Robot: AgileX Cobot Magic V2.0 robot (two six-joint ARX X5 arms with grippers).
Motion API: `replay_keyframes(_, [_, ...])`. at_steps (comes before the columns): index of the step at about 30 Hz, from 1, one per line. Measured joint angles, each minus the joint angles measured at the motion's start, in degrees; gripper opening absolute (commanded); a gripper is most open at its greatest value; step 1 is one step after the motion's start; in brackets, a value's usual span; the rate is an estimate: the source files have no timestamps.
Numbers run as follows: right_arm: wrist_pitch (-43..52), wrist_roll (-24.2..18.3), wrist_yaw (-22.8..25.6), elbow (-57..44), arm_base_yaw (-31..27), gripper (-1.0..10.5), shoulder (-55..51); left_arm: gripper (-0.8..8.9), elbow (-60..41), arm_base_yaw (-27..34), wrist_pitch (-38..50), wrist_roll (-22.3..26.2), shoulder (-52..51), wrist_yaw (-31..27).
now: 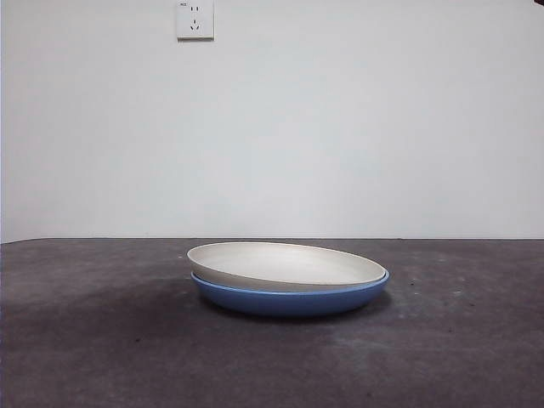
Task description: Pick up the white plate, put it on the blue plate, put it on desk
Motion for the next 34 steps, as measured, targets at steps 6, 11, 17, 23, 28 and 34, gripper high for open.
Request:
replay_keyframes(6, [0.0,0.0,0.0,0.0,0.0,0.1,0.0,0.09,0.0,0.0,0.0,0.0,0.0,0.0])
replay_keyframes(11, [0.0,0.0,0.0,0.0,0.0,0.1,0.0,0.09,0.0,0.0,0.0,0.0,-0.1,0.0])
replay_keyframes(17, [0.0,0.0,0.0,0.0,0.0,0.1,0.0,0.09,-0.3,4.3,7.9,1.4,-3.4,-0.1])
replay_keyframes(23, [0.0,0.0,0.0,0.0,0.0,0.1,0.0,0.09,-5.5,15.8,27.9,6.3,-10.6,-2.7])
replay_keyframes(28, [0.0,0.0,0.0,0.0,0.0,0.1,0.0,0.09,-15.5,24.8,43.0,8.2,-18.7,-10.0])
replay_keyframes(34, [0.0,0.0,0.0,0.0,0.0,0.1,0.0,0.09,-28.3,30.2,48.7,9.0,-26.8,-18.8])
